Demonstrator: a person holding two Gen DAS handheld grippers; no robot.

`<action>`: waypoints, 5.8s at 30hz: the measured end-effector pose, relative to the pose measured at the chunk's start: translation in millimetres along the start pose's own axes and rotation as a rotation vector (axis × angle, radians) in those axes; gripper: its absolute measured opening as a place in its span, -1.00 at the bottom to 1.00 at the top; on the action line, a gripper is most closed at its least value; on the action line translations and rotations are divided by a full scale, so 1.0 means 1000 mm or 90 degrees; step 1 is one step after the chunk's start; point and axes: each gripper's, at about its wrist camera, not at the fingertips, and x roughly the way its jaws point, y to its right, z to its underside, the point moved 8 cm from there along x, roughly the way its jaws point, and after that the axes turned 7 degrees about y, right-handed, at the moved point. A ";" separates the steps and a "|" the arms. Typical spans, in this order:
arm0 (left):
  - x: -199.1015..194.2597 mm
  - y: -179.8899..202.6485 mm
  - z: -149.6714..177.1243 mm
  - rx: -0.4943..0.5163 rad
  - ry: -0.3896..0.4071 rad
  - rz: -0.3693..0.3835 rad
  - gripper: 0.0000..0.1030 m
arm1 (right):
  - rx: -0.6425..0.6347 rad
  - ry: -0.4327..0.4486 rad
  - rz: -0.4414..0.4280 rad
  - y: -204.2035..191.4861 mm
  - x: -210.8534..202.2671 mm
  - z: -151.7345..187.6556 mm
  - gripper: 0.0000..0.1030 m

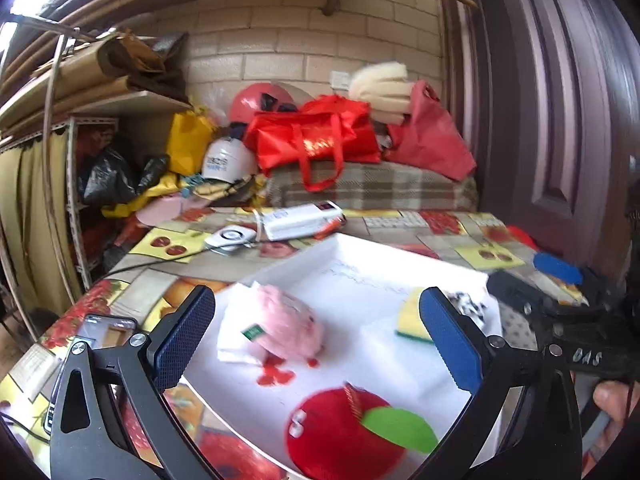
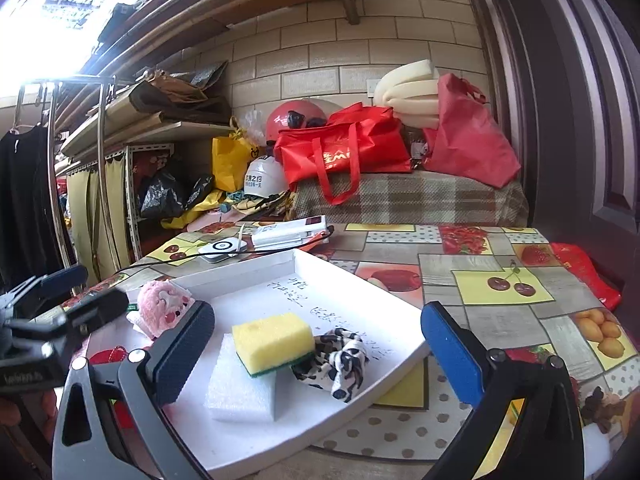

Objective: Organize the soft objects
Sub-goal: 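Grasp the blue-grey knotted cloth with left tool while right tool grasps teal tissue pack, then carry the knotted cloth over the tray while right tool carries the teal pack, then lower the knotted cloth into the tray and open left tool while right tool releases teal pack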

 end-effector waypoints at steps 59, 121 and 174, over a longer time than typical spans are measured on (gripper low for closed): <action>-0.087 0.198 0.106 0.314 -0.297 0.420 -0.47 | 0.028 -0.168 -0.045 0.068 -0.117 0.052 -0.04; 0.005 -0.008 0.027 0.065 -0.110 0.051 -0.46 | -0.021 -0.095 -0.127 -0.048 -0.023 0.027 -0.04; 0.054 -0.036 0.010 0.047 -0.085 -0.061 1.00 | 0.018 -0.118 -0.061 -0.044 0.046 0.020 1.00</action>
